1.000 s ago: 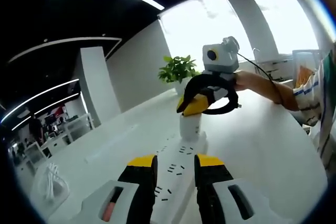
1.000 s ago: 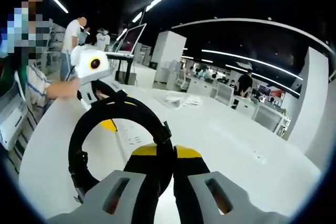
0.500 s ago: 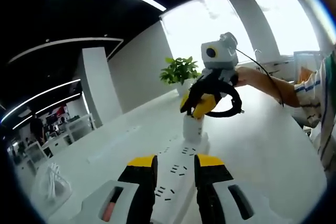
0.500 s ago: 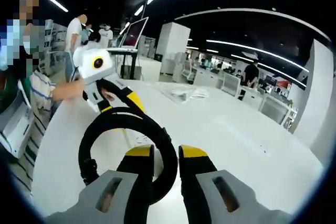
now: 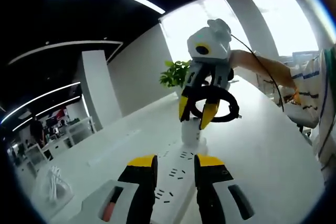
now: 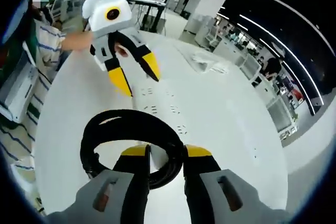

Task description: Straighten the power strip on the desk, plug the charger into it

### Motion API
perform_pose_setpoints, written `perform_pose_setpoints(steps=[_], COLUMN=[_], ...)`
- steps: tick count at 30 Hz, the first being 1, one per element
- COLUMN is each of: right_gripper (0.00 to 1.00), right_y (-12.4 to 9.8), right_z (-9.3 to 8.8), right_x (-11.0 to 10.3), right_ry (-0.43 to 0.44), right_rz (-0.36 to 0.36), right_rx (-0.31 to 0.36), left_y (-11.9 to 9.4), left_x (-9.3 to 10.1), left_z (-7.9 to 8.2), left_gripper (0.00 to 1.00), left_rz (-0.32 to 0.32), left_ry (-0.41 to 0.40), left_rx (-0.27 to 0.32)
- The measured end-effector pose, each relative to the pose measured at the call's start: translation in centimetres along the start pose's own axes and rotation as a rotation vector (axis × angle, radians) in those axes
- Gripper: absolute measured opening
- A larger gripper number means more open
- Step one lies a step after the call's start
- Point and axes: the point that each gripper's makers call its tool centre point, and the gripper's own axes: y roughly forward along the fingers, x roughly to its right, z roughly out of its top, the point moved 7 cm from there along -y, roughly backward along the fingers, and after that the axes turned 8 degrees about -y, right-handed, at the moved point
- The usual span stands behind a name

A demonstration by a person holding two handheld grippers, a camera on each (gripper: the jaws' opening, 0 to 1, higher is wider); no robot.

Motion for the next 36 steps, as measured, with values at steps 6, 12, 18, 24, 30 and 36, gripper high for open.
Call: perform_pose_setpoints(steps=[6, 12, 18, 24, 30, 36], right_gripper=[0.23, 0.22, 0.21, 0.21, 0.21, 0.21], right_y=[0.8, 1.2, 1.0, 1.7, 1.7, 2.3], right_z=[1.0, 1.1, 0.2, 0.2, -0.2, 0.3], right_x=[0.3, 0.6, 1.4, 1.8, 2.2, 2.5], right_ry=[-0.102, -0.169, -0.124, -0.213, -0.179, -0.183], right_rz=[0.067, 0.134, 0.178, 0.166, 0.194, 0.210], right_rx=[-0.183, -0.204, -0.113, -0.236, -0.227, -0.258], left_y=[0.0, 0.1, 0.1, 0.2, 0.3, 0.5], left_x=[0.2, 0.5, 0.5, 0.7, 0.7, 0.6], left_z=[0.1, -0.2, 0.0, -0.3, -0.5, -0.3], left_gripper=[0.29, 0.29, 0.29, 0.29, 0.29, 0.29], left_rz=[-0.009, -0.014, -0.018, -0.021, -0.021, -0.023], left_ry=[-0.005, -0.003, -0.007, -0.007, -0.003, -0.019], left_rx=[0.004, -0.007, 0.004, -0.004, -0.015, -0.007])
